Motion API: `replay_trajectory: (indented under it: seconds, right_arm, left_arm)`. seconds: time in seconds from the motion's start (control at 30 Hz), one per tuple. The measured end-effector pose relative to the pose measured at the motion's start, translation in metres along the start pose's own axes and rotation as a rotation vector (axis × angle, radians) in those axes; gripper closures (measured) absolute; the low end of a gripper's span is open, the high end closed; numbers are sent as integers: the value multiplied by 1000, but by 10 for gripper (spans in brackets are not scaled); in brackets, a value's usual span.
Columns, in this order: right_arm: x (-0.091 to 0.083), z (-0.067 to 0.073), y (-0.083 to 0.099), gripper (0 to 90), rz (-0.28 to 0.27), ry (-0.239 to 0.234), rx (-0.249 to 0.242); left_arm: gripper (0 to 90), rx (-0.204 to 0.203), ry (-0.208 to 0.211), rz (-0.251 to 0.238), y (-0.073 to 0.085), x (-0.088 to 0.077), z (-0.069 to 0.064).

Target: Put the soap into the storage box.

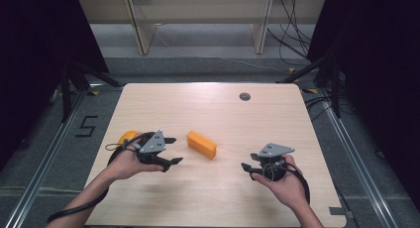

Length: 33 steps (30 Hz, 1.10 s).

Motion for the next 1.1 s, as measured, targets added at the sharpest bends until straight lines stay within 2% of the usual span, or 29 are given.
replay_trajectory:
  seconds: [0.03,0.2,0.27,0.3,0.33,0.37,0.47,0.5,0.53,0.6,0.63,0.7,0.73,0.77,0.8,0.87,0.97,1.0,1.07,1.1]
  right_arm:
    - [0,-2,0,492,-3,1,-15]
    - [1,-3,0,492,-4,-4,-13]
    - [1,-3,0,492,-6,-2,-18]
    - [1,-3,0,492,-12,1,-14]
    - [0,-3,0,492,-11,-1,-5]
    - [0,-1,0,492,-9,-6,15]
    - [1,-2,0,492,-10,-6,5]
    - [1,-2,0,492,-9,-5,9]
    - [1,-2,0,492,-11,-6,3]
    - [1,-3,-1,492,-15,-3,-14]
    - [1,-4,-1,492,-16,-2,-17]
    - [1,-4,0,492,-16,-2,-17]
    - [1,-4,-1,492,-17,-2,-17]
    - [0,-3,-1,492,-15,-3,-8]
    - [0,-3,-1,492,-9,-5,-9]
    - [-1,-4,-1,492,-8,-4,-10]
    - [-1,-4,0,492,-7,-4,-9]
    - [-1,-4,0,492,-9,-4,-12]
    - [-1,-4,0,492,-7,-7,-7]
    - [0,-4,0,492,-14,-6,-6]
  left_arm:
    - [300,5,-6,1,-2,5,3]
    - [283,5,26,34,-7,28,13]
    - [282,15,23,39,-7,31,15]
    - [282,63,25,62,-8,36,18]
    - [279,65,29,58,-10,38,19]
    - [277,65,25,55,-11,40,20]
    - [275,87,34,56,-14,44,25]
    - [274,87,34,56,-14,44,25]
    - [273,75,52,51,-16,48,26]
    - [268,86,59,55,-16,50,27]
    - [267,112,65,58,-18,53,30]
    - [261,102,69,64,-19,55,30]
    - [261,127,77,74,-20,57,34]
    - [259,122,84,70,-21,59,34]
    - [255,136,97,86,-22,59,36]
    - [253,121,96,70,-22,62,34]
    - [247,186,118,116,-25,64,38]
    - [243,186,118,116,-25,64,38]
    - [244,166,113,86,-28,68,38]
    - [243,202,118,120,-28,67,41]
Point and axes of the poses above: each handheld gripper's, and its own axes: x roughly forward along the jaws, y roughly out of its underside, z roughly to its left, the point moved 2 cm from there along x, roughly forward along the jaws, and after that the axes turned 7 degrees about -y, right-handed, at the moved point
